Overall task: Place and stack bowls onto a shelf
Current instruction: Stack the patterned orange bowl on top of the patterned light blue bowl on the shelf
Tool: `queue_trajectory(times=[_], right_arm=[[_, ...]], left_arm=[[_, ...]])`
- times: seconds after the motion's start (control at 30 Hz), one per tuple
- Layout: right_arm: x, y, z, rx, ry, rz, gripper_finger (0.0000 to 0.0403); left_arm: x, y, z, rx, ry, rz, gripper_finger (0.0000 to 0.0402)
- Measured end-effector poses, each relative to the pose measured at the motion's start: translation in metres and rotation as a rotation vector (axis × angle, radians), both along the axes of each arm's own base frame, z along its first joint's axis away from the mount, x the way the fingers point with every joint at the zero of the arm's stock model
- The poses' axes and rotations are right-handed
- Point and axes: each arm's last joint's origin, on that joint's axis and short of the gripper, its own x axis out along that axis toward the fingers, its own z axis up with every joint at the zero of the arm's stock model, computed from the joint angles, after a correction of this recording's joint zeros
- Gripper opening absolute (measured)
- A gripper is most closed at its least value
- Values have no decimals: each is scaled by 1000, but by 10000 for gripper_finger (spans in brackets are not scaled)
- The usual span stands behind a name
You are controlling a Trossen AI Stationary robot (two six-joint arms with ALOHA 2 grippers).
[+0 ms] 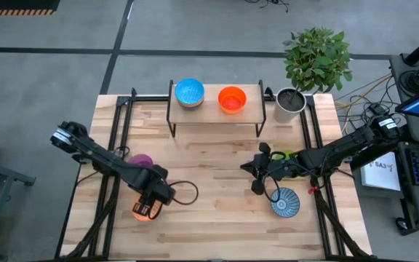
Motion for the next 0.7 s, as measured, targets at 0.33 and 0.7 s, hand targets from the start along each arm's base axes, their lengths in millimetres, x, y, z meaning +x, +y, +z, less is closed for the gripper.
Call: queue_trajectory(times=[0.33, 0.7], right_arm=[[0, 0, 0, 1, 0, 0, 9], [0, 0, 0, 1, 0, 0, 9]], left_arm=[[8, -3, -27, 52, 41, -6, 151], [7, -3, -27, 48, 46, -34, 10]])
